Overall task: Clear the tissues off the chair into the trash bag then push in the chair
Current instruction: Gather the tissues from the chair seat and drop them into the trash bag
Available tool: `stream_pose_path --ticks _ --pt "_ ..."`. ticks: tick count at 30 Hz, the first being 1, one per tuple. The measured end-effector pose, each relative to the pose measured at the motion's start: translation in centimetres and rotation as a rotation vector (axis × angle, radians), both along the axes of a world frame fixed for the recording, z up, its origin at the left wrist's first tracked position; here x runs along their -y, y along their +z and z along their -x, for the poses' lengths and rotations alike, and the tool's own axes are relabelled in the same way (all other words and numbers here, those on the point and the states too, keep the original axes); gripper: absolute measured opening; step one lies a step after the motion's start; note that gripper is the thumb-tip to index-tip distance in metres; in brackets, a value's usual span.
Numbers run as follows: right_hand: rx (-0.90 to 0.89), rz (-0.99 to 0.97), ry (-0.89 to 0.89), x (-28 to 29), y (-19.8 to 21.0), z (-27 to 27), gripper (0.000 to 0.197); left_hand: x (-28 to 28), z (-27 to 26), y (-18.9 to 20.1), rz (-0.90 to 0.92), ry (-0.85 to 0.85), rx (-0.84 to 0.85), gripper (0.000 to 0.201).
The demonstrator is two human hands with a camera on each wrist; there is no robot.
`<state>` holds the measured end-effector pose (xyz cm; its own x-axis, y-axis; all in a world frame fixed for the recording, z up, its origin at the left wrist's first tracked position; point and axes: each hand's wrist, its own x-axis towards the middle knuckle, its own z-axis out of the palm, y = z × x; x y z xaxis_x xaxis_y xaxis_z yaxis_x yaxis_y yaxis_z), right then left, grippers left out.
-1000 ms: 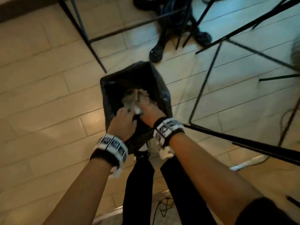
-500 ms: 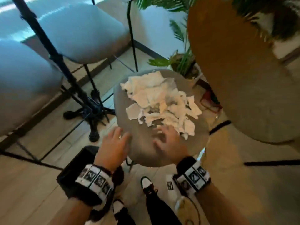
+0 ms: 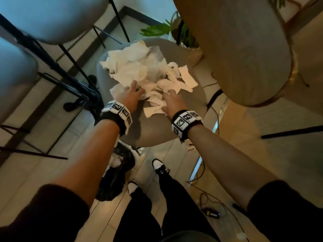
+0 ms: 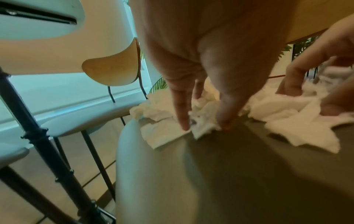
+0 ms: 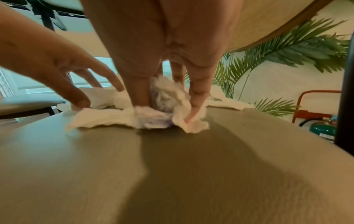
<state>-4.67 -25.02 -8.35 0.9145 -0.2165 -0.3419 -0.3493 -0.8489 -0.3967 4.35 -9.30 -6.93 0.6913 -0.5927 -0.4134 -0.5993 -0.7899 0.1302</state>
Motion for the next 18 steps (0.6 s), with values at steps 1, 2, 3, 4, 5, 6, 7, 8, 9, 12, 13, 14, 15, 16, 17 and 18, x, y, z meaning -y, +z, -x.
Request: stream_pose_path --ticks 1,2,3,4,5,6,7,8,9,12,13,14,15,16,17,18 --pt "0.03 -0.008 0.012 0.0 -0.2 0.1 0.028 0.1 0.4 0.1 0.029 0.004 0.007 0.057" --pt "0.05 -0.02 0.019 -0.1 -0.2 0.2 0.025 0.2 0.6 0.2 0.066 0.01 0.013 0.054" --pt "0.066 -0.04 0.015 0.0 -0.1 0.3 0.024 0.3 0.8 0.2 0.115 0.018 0.017 0.052" --pt "0.087 -0.073 -0.01 0.0 0.1 0.3 0.024 0.4 0.8 0.3 0.171 0.027 0.015 0.051" --pt "0.114 -0.127 -0.055 0.1 0.4 0.4 0.023 0.4 0.7 0.4 0.227 0.037 0.008 0.051" --pt "0.144 -0.194 -0.107 0.1 0.8 0.5 0.024 0.4 0.6 0.6 0.277 0.06 -0.001 0.051" --pt "0.182 -0.257 -0.152 0.1 1.3 0.6 0.028 0.4 0.5 0.7 0.334 0.091 -0.005 0.05" --pt "0.201 -0.306 -0.191 0.1 1.7 0.7 0.035 0.4 0.4 0.9 0.387 0.136 -0.012 0.05" --pt "0.205 -0.347 -0.217 0.2 2.1 0.8 0.043 0.4 0.4 1.0 0.442 0.174 -0.015 0.049" --pt "0.186 -0.474 -0.303 1.1 3.1 0.6 0.055 0.3 0.6 1.2 0.602 0.219 0.042 0.041" --pt "0.191 -0.524 -0.356 1.6 3.4 0.4 0.056 0.1 0.7 1.2 0.647 0.228 0.053 0.038" --pt "0.194 -0.558 -0.416 2.2 3.7 0.0 0.056 0.0 0.7 1.1 0.678 0.25 0.048 0.037" --pt "0.2 -0.567 -0.461 2.9 3.7 -0.5 0.054 0.0 0.6 0.9 0.688 0.276 0.039 0.039" --pt "0.191 -0.546 -0.495 3.7 3.5 -1.2 0.051 -0.1 0.6 0.7 0.674 0.3 0.029 0.043" --pt "0.167 -0.513 -0.523 4.7 3.1 -1.9 0.049 0.0 0.5 0.4 0.64 0.32 0.021 0.049" --pt "0.119 -0.476 -0.541 5.5 2.4 -2.8 0.056 0.0 0.3 0.1 0.598 0.339 0.01 0.057"
